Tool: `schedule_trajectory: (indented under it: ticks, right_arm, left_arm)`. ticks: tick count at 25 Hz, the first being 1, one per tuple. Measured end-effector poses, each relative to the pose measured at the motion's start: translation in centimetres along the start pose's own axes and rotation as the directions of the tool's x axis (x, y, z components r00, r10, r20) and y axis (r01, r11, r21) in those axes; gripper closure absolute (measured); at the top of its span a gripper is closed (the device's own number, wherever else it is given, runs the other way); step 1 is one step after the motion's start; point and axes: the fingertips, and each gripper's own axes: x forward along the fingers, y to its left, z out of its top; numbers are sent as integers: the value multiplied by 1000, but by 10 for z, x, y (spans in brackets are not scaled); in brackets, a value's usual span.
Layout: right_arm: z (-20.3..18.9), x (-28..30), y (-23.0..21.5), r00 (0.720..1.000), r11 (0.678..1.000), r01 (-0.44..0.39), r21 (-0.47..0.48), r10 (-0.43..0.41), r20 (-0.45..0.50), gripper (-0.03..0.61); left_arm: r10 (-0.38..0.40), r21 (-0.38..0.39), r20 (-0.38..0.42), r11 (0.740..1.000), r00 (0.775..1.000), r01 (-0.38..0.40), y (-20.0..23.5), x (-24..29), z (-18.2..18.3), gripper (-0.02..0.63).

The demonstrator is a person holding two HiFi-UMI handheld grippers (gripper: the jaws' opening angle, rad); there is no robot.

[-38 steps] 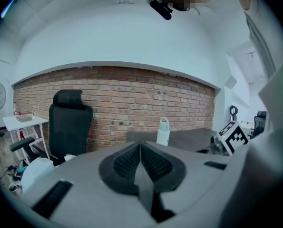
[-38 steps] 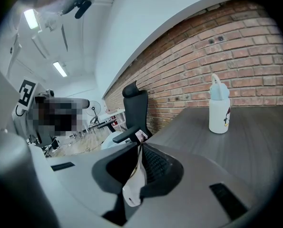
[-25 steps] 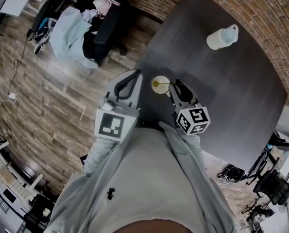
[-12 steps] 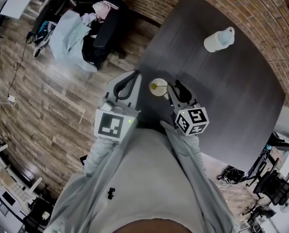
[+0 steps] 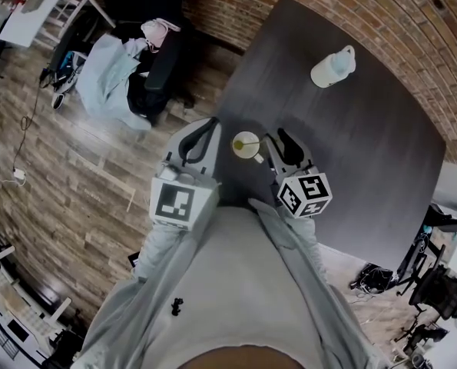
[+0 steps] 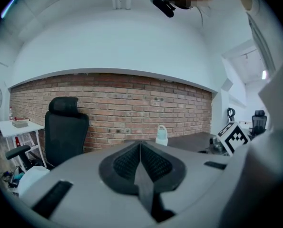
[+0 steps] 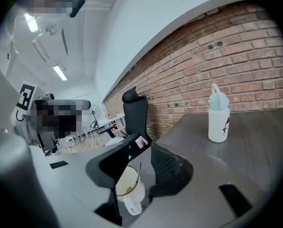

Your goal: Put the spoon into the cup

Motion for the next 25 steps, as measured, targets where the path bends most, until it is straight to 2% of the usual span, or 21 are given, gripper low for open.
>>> schedule_trajectory:
  ticks: [10, 18, 21, 25]
  right_arm:
    - [53, -31, -2, 989, 998, 58, -37, -52, 137, 443]
    - [102, -68, -4, 959, 987, 131, -92, -103, 262, 443]
    - [115, -82, -6, 946, 981, 161, -105, -124, 300, 443]
    - [124, -99, -7, 935, 976, 181, -125, -131, 328, 445]
  left_arm:
    - [-66, 52, 52, 997, 997, 63, -11, 4, 19, 591]
    - [-130, 85, 83, 989, 988, 123, -24, 15, 34, 591]
    - [-144, 74, 87, 988, 986, 138, -29, 19, 40, 591]
    - [-167, 100, 103, 983, 981, 157, -36, 23, 45, 591]
